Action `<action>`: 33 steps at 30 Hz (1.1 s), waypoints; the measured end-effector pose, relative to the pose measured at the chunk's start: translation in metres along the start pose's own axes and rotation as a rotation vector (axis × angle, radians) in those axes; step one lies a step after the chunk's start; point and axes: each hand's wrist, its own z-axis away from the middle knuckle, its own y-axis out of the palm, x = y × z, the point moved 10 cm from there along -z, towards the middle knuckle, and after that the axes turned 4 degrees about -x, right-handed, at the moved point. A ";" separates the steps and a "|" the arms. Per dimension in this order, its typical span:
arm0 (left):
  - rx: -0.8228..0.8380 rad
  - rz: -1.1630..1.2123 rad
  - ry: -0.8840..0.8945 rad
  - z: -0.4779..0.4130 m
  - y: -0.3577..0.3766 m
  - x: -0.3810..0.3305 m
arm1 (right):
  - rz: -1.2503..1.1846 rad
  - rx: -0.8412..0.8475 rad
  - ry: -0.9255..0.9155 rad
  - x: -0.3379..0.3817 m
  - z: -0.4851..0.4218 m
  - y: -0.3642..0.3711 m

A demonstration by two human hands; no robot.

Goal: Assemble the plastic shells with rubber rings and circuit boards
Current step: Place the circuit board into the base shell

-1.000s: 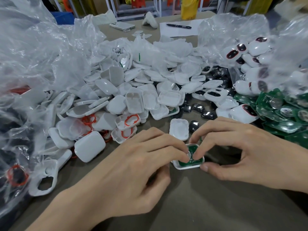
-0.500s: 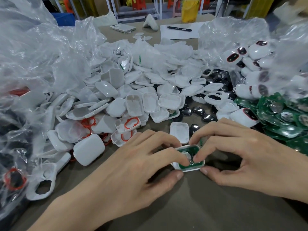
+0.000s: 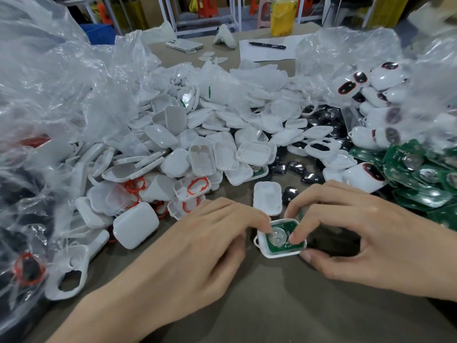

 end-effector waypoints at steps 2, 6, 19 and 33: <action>-0.023 0.007 -0.036 0.001 -0.003 0.004 | -0.007 -0.001 0.000 0.000 0.000 0.000; 0.001 0.004 0.033 0.000 -0.001 -0.001 | -0.005 0.008 0.003 -0.003 0.000 0.002; -0.037 -0.069 0.099 -0.003 0.008 0.001 | 0.030 0.059 0.009 -0.003 -0.001 0.006; -0.432 -0.298 -0.317 0.016 -0.055 0.042 | 0.128 -0.387 0.279 -0.027 -0.001 -0.047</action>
